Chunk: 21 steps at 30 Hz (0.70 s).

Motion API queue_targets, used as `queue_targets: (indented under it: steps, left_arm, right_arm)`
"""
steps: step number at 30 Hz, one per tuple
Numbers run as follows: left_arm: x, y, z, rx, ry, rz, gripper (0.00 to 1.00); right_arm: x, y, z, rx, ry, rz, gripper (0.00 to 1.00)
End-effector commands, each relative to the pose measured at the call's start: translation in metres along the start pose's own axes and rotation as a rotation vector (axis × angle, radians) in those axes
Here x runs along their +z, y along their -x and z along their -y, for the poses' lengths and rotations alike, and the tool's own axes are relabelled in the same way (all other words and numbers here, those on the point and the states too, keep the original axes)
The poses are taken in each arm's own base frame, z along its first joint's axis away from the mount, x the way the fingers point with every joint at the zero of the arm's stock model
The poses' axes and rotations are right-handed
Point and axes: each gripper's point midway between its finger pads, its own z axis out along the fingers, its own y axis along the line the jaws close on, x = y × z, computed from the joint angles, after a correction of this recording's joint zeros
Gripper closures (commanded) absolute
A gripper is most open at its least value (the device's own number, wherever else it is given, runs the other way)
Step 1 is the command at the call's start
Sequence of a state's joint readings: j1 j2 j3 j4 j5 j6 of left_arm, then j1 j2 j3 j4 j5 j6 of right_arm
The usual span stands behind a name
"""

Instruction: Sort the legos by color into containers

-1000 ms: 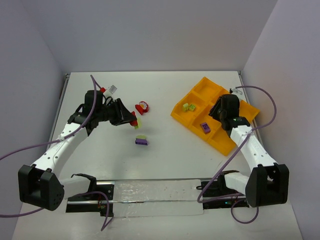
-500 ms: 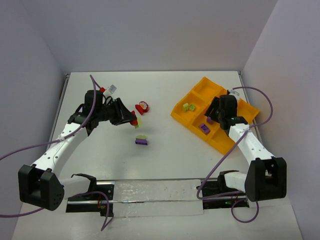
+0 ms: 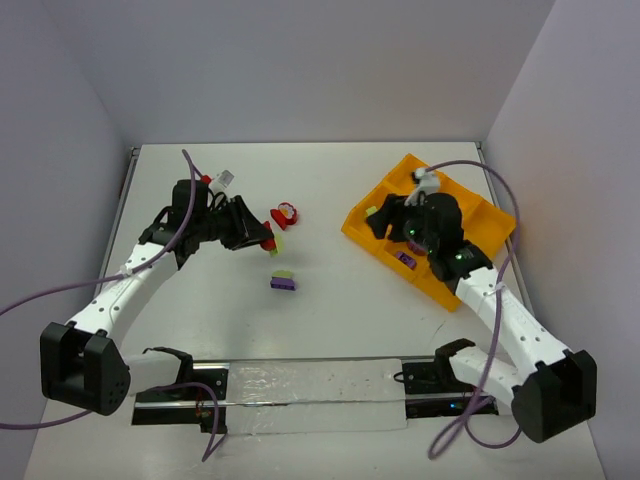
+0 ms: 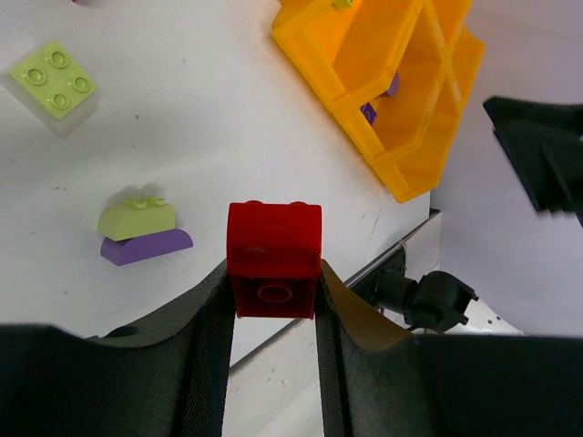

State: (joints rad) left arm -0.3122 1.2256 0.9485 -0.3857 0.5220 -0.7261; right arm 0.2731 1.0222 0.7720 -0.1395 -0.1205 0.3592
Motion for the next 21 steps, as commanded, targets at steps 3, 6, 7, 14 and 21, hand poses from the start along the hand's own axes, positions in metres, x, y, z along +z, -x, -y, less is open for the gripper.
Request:
queue_targets:
  steps: [3, 6, 7, 14, 21]
  left_arm:
    - [-0.001, 0.009, 0.018, 0.02, -0.089, 0.024, 1.0]
    - [0.001, 0.008, 0.017, 0.009, -0.091, 0.016, 1.0]
    - [0.001, 0.008, 0.018, 0.011, -0.103, 0.015, 1.0]
    - [0.0, 0.012, 0.018, -0.003, -0.086, 0.039, 1.0]
    - [-0.003, 0.012, 0.02, 0.003, -0.098, 0.05, 1.0]
  right_arm:
    - [-0.039, -0.029, -0.147, -0.272, 0.644, -0.037, 0.37]
    - [-0.042, -0.04, -0.163, -0.243, 0.714, -0.081, 0.37]
    - [-0.043, -0.042, -0.17, -0.239, 0.733, -0.082, 0.37]
    - [-0.02, -0.058, -0.202, -0.2, 0.688, -0.141, 0.32]
    - [0.009, -0.063, -0.23, -0.165, 0.643, -0.161, 0.26]
